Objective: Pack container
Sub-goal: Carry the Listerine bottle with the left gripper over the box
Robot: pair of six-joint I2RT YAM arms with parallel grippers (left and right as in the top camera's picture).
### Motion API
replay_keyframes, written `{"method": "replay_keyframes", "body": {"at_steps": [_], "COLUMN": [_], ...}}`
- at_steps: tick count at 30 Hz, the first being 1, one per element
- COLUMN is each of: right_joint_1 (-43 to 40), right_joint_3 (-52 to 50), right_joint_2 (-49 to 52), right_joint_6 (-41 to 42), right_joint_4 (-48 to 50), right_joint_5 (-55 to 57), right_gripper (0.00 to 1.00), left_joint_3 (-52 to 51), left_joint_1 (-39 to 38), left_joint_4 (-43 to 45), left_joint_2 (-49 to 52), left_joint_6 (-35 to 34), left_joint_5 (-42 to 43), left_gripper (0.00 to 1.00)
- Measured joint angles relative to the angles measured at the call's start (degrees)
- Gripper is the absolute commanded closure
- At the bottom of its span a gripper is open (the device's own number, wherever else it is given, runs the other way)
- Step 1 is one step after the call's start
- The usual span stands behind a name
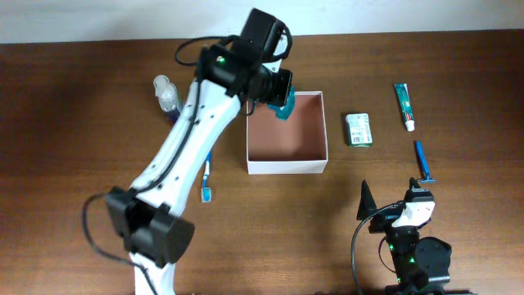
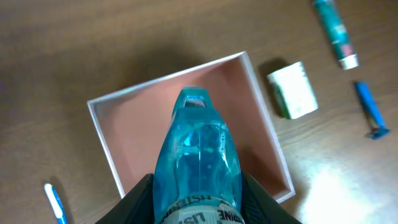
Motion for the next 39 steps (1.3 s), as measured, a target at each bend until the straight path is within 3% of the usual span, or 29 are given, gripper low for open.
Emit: {"method": "replay_keyframes", "body": {"at_steps": [10, 16, 39], "right_joint_1": [0.0, 0.0, 0.0], "right_joint_3": [0.0, 0.0, 0.0], "right_joint_2": [0.0, 0.0, 0.0], "right_joint_6": [0.0, -0.02, -0.04], "right_joint_4": [0.0, 0.0, 0.0], "right_joint_5": [0.0, 0.0, -0.02], "right_gripper": [0.01, 0.01, 0.01], "left_joint_3": [0.0, 0.0, 0.0], "left_joint_1": [0.04, 0.04, 0.11], "left_joint_4": [-2.45, -6.27, -5.44], "left_joint_2": [4.63, 4.68, 7.41], "left_joint_6": [-1.73, -4.68, -6.12], "left_joint_5": [-0.85, -6.47, -8.92], "left_gripper": [0.99, 0.99, 0.98]}}
